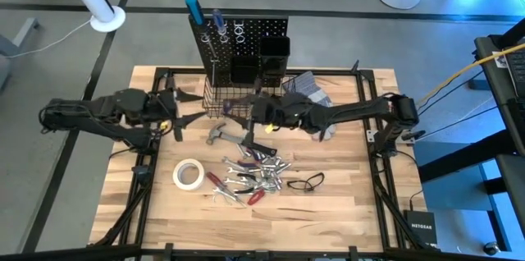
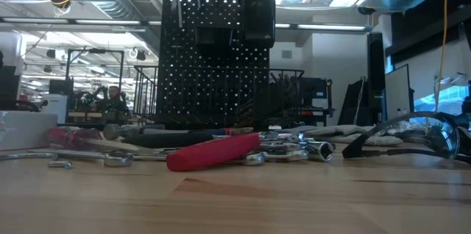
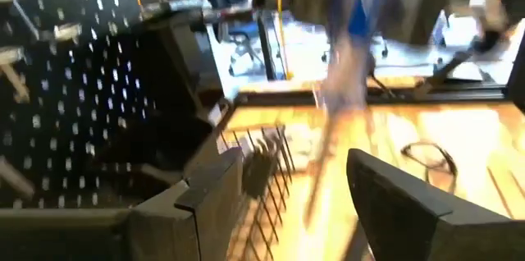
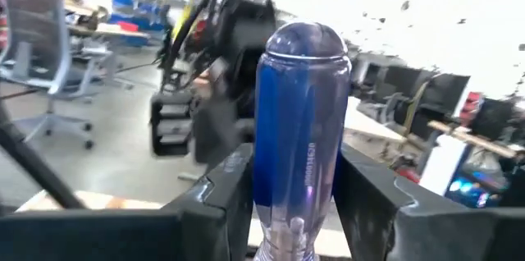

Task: Hang tools onto peg board
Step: Hang the transparent blue screwdriver on the peg board

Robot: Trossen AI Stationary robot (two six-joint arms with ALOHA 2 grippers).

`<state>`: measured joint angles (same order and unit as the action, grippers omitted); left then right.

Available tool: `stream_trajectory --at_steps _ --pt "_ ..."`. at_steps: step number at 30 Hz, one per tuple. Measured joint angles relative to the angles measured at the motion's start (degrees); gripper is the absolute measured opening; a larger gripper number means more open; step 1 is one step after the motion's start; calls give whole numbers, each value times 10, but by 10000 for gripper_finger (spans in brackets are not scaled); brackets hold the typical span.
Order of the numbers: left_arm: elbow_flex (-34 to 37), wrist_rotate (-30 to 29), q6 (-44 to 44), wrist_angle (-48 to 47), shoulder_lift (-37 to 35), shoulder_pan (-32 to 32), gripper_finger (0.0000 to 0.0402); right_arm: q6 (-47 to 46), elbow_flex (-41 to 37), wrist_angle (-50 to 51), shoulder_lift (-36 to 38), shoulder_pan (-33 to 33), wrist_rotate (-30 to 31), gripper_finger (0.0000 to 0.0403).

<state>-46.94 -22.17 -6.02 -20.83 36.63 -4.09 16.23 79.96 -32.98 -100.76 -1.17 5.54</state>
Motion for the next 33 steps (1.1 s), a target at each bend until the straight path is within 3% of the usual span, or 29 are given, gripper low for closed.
stream_trajectory --at_steps 4,8,16,25,33 --pt "24 0 43 -43 -20 0 211 39 30 40 26 1 26 143" --pt "75 2 68 -37 -25 0 210 97 127 158 30 5 55 141" --pt "169 3 64 45 -23 0 210 116 312 298 18 71 90 141" --pt "177 3 51 74 -23 0 210 15 398 295 -4 157 26 141" --pt "177 3 51 76 -23 0 210 -8 440 299 -48 182 24 141"
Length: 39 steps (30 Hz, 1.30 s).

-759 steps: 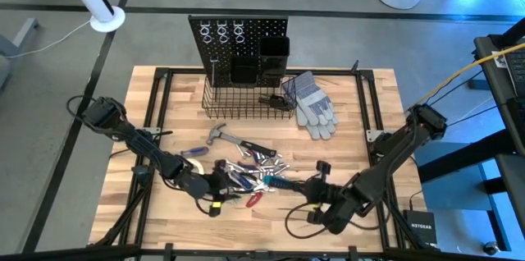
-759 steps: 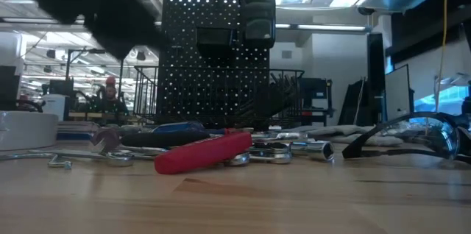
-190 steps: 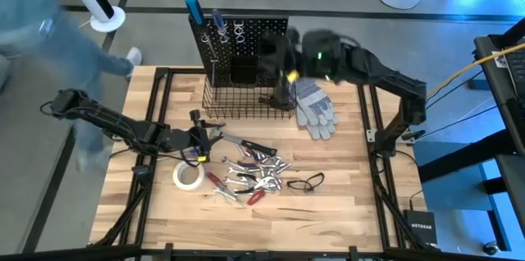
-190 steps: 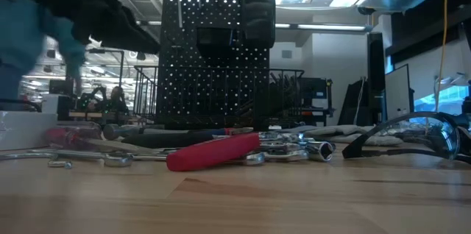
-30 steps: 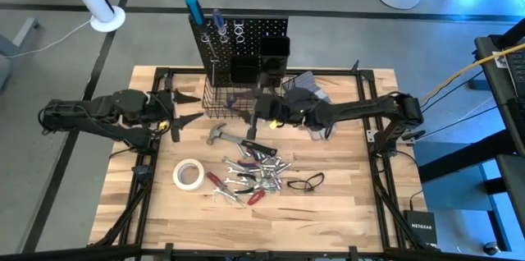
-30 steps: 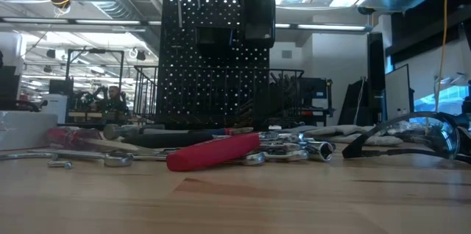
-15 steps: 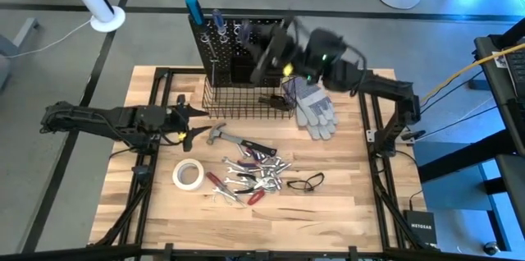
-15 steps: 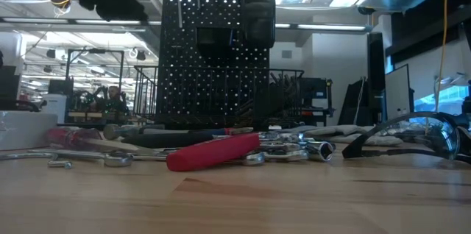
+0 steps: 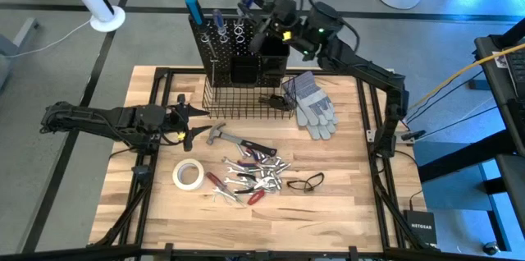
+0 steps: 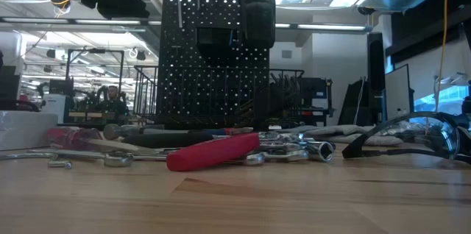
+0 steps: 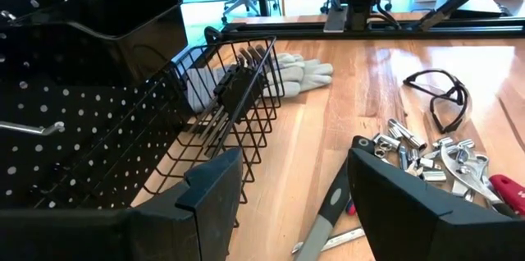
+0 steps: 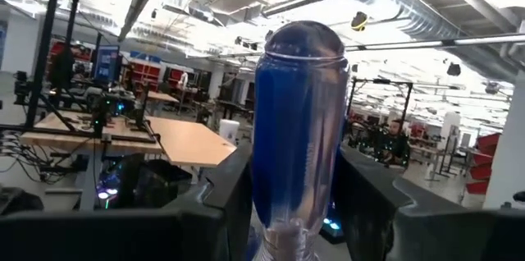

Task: Hang tools onto peg board
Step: Hang the transparent blue screwdriver on the peg board

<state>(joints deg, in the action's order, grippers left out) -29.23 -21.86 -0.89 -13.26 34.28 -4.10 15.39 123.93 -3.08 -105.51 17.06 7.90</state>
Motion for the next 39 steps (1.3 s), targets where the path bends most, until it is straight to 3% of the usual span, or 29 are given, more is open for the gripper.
stream_trajectory --at_steps 12,39 --pt "0 0 -1 -2 0 0 210 -2 85 60 -33 3 22 141" --pt "0 0 2 -12 0 0 210 -8 86 145 -50 10 4 141"
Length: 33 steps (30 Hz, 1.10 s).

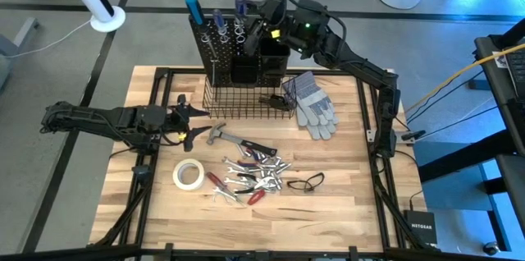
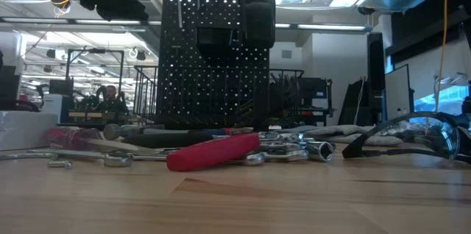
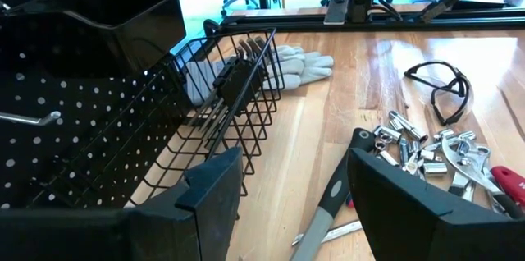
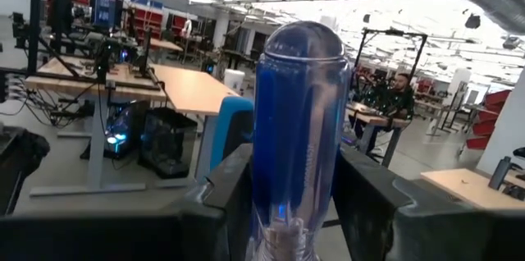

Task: Hang tools onto peg board
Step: Hang the transparent blue screwdriver on the peg board

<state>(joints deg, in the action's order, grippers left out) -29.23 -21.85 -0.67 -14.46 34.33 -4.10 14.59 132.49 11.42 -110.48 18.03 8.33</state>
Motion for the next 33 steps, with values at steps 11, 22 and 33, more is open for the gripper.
stream_trajectory --at_steps 11,22,33 --pt "0 0 0 -1 0 0 210 -10 0 30 -25 8 0 143" --pt "0 0 0 -1 0 0 210 -13 0 62 -34 12 2 146" --pt "0 0 0 -1 0 0 210 -13 0 60 -34 15 32 181"
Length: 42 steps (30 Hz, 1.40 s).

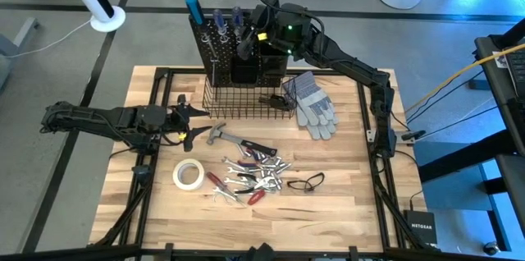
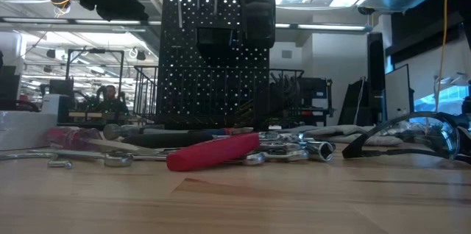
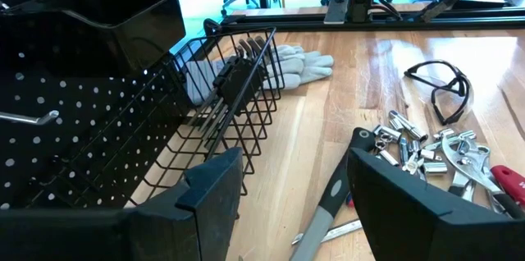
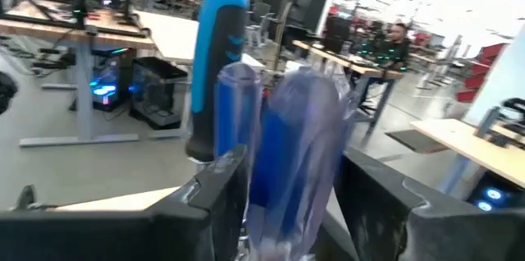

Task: Hang tools onto peg board
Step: Hang the transparent blue screwdriver on the peg board

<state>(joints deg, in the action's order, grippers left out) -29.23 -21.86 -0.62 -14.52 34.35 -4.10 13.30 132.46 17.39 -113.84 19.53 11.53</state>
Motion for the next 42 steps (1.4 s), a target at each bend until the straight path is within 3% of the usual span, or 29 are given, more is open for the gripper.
stream_trajectory --at_steps 4,14,24,42 --pt "0 0 0 0 0 0 210 10 0 7 0 0 31 197" --pt "0 0 0 0 0 0 210 50 0 -13 4 -11 36 218" --pt "0 0 2 -1 0 0 210 142 0 -2 35 -70 117 218" --pt "0 0 14 -16 0 0 210 143 0 256 91 -195 145 218"
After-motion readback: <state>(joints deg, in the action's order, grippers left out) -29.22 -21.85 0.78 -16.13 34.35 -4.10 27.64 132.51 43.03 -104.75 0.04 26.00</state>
